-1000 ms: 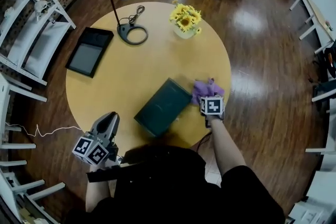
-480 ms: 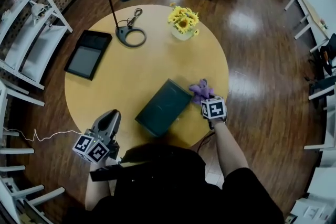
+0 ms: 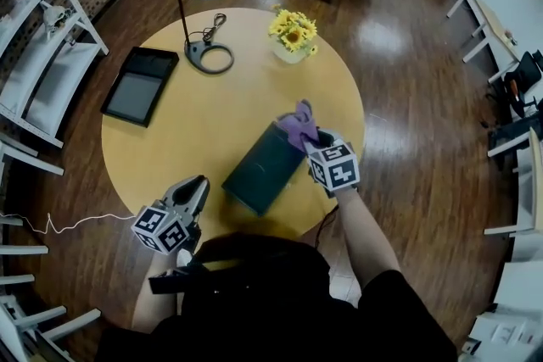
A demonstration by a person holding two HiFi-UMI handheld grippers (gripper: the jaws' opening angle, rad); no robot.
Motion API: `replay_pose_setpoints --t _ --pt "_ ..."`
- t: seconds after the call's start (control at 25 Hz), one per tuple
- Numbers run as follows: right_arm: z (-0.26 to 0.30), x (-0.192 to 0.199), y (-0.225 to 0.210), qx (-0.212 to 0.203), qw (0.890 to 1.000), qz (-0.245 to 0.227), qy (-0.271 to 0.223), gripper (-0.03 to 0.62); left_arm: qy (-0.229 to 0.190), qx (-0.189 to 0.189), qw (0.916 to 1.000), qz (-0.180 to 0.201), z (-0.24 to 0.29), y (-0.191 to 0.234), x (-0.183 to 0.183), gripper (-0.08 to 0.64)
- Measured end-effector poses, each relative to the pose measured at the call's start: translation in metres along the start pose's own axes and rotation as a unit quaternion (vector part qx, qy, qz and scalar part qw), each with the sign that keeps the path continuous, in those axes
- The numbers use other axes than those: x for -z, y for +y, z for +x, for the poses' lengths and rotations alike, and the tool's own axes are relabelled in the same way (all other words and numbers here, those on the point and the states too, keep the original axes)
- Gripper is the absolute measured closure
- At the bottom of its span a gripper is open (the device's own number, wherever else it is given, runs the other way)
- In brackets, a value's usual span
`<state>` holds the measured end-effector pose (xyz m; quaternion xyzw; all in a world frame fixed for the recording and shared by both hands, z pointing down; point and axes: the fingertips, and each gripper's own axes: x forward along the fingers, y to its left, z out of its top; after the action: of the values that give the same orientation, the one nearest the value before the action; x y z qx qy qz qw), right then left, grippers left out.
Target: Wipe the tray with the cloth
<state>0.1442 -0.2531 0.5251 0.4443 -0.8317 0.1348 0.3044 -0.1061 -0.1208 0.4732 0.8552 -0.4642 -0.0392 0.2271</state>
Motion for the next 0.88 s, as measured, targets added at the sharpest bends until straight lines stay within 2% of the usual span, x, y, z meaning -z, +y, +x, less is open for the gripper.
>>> replay_pose_setpoints --t 0.12,0.2,0.28,0.36,0.52,0.68,0.88 --pt "0.020 -0.010 0.038 -0.027 0.998 -0.050 0.023 0.495 0.031 0.026 0.9991 0.013 0.015 -0.012 0.013 0.518" --pt "0.039 -0.006 0.055 -0.039 0.994 -0.081 0.056 0.494 0.029 0.036 0.9989 0.006 0.014 -0.015 0.013 0.515" --pt "0.054 -0.002 0.061 -0.032 0.990 -0.102 0.089 0.494 0.019 0.038 0.9991 -0.007 0.003 -0.013 0.012 0.515" --pt "0.062 0.010 0.053 -0.004 0.987 -0.111 0.118 0.494 0.015 0.031 0.9992 -0.018 -0.011 -0.008 0.014 0.515" --pt "0.065 0.021 0.052 0.019 0.987 -0.108 0.121 0.497 0.005 -0.006 0.9989 -0.046 -0.043 0.019 0.024 0.515" --pt "0.064 0.030 0.072 -0.029 0.985 -0.092 0.145 0.497 -0.010 -0.031 0.9957 -0.087 -0.065 0.043 0.035 0.515" --pt "0.057 0.047 0.088 -0.075 0.976 -0.060 0.194 0.500 -0.025 -0.029 0.9940 -0.103 -0.070 0.048 0.031 0.515"
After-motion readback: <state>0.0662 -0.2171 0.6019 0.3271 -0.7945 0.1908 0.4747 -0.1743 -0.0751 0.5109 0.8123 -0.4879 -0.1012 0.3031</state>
